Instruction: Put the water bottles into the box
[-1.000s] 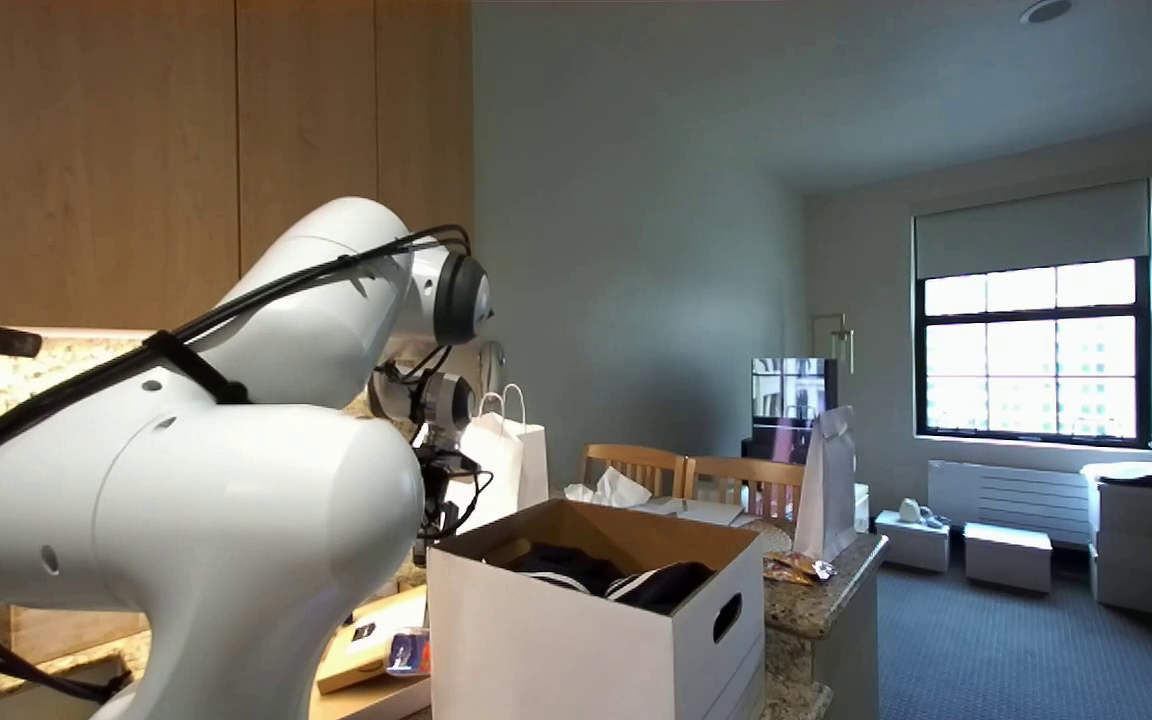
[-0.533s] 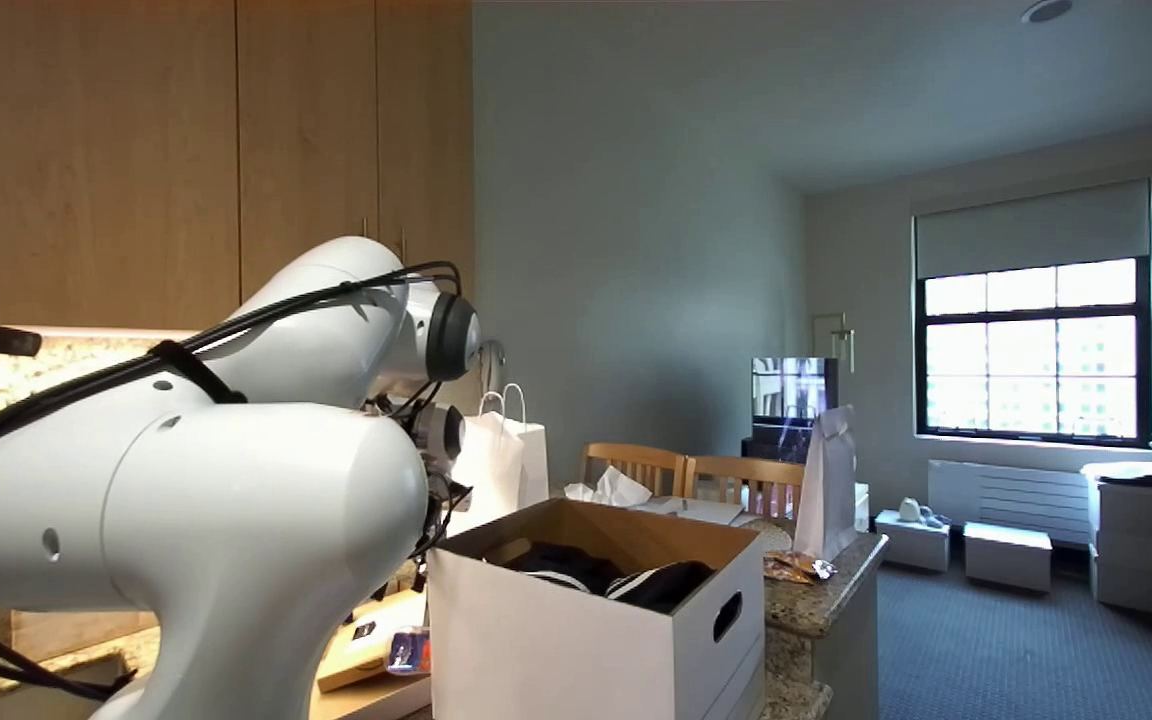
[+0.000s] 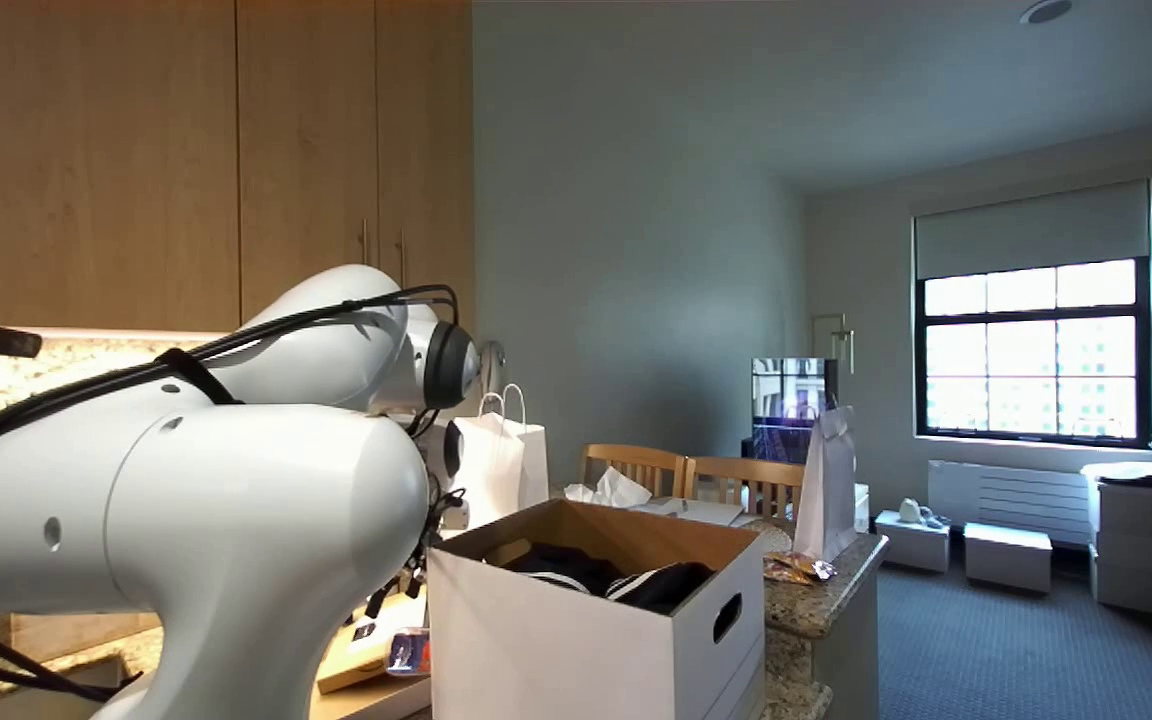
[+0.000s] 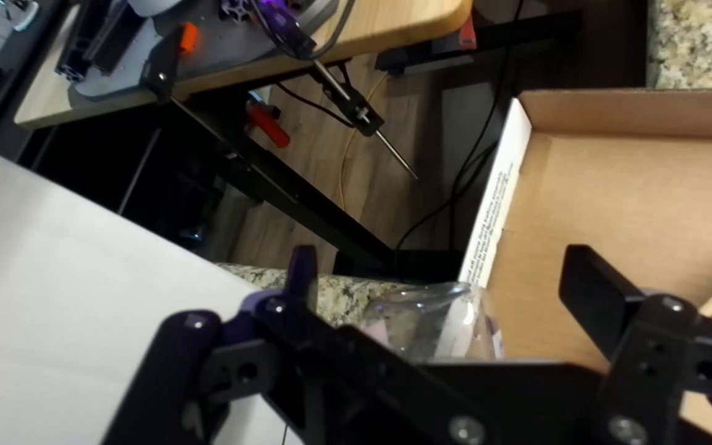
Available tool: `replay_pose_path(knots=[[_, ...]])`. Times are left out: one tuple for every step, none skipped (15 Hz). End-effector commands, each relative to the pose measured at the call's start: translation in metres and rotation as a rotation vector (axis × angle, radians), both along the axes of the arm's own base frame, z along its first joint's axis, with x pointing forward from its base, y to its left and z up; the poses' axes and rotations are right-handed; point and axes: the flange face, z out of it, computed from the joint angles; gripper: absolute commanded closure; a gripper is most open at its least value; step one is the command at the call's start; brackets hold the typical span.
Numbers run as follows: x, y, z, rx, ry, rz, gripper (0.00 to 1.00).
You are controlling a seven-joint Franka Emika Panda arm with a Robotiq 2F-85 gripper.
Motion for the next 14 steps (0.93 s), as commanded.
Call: replay_pose_path(knots=[[-0.013, 0.002, -0.008, -0.107, 0.081, 0.022, 0.0], [-0.018, 0.002, -0.012, -0.126, 0.115, 0.04, 0.0], [-0.022, 0.002, -0.016, -0.152, 0.135, 0.053, 0.0], [-0.027, 0.004, -0.02, -0.168, 0.156, 0.076, 0.0], [-0.031, 0.007, -0.025, -0.179, 0.166, 0.102, 0.0], [-0.035, 0.011, -0.029, -0.184, 0.171, 0.128, 0.0], [-0.037, 0.014, -0.031, -0.194, 0.171, 0.144, 0.0], [-0.039, 0.017, -0.034, -0.198, 0.173, 0.162, 0.0], [-0.039, 0.019, -0.037, -0.198, 0.171, 0.183, 0.0], [-0.038, 0.021, -0.039, -0.204, 0.162, 0.198, 0.0], [-0.037, 0.021, -0.04, -0.205, 0.162, 0.213, 0.0], [-0.035, 0.021, -0.042, -0.195, 0.17, 0.235, 0.0], [-0.033, 0.021, -0.043, -0.186, 0.18, 0.263, 0.0], [-0.03, 0.019, -0.045, -0.172, 0.198, 0.296, 0.0]])
